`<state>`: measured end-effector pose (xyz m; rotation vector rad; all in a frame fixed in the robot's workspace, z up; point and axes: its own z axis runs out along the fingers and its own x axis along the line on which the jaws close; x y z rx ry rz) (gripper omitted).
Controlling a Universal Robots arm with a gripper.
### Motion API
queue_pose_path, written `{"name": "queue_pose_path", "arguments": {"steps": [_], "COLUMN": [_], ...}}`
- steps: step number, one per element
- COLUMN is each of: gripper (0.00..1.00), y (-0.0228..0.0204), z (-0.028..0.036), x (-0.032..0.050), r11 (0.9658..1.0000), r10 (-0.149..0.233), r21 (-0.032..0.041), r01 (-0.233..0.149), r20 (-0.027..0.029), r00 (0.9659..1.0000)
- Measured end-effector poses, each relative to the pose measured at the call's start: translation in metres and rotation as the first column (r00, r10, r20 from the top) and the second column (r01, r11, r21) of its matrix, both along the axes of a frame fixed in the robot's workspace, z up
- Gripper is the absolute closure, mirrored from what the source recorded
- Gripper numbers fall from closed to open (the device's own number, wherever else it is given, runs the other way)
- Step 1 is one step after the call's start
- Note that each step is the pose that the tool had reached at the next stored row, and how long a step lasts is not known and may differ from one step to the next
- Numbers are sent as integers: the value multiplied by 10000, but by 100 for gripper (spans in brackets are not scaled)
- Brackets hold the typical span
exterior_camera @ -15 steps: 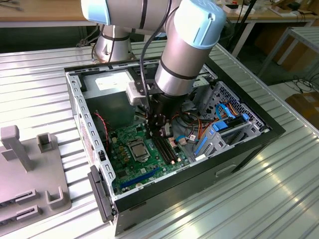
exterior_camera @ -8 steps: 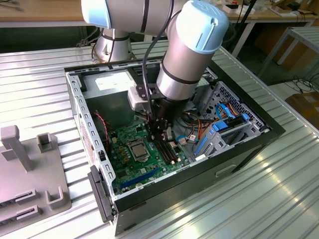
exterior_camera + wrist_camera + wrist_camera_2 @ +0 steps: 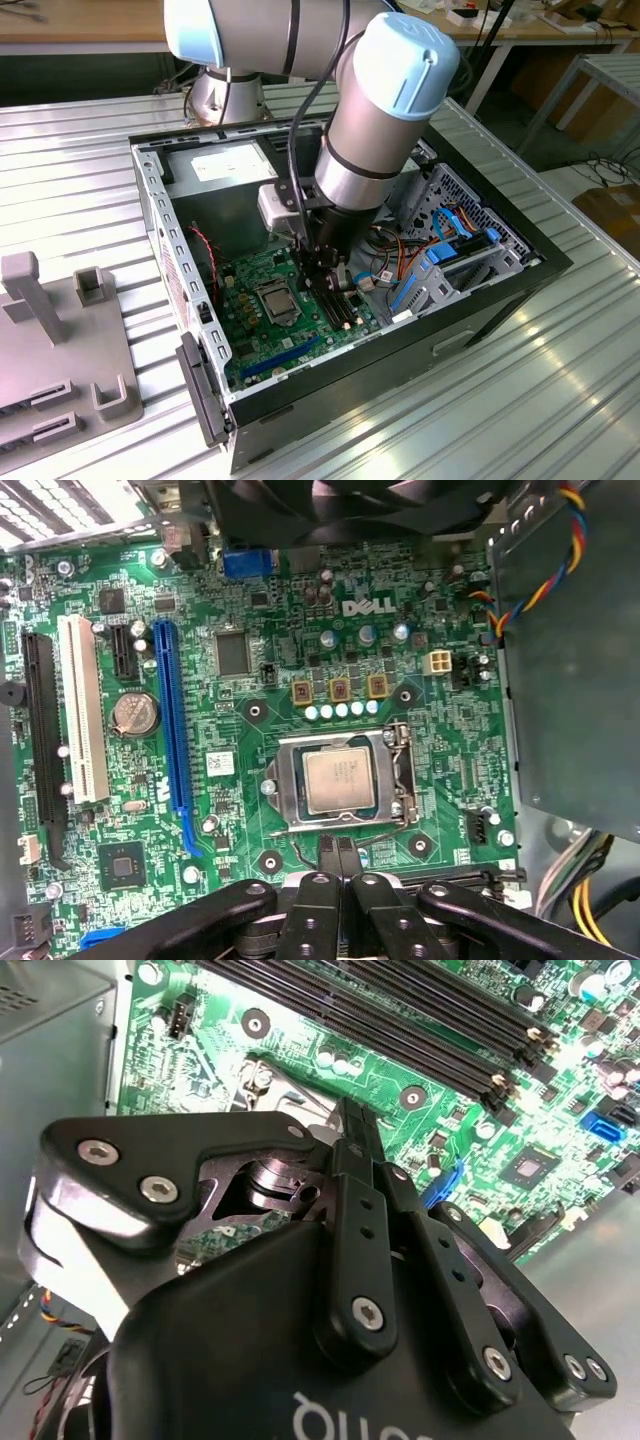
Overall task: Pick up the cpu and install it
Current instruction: 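Install the first cpu locking lever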
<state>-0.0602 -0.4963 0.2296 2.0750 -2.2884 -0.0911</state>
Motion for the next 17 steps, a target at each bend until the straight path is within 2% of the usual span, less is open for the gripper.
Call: {"name": "queue_pose_path", "arguments": {"steps": [3,8,13,17], "gripper": [89,89,89,89], "y": [-15,-58,-64,-70], "z": [-36,-49,-116,-140], "x": [-3,-13,-13,-15], "r11": [10000,9999,9997,9996], "r10": [73,163,244,275], "r21": [1,0,-1,1], "r01": [-73,-163,-244,-275], "r20": [5,8,14,14], "r00": [10000,9999,9997,9996]}}
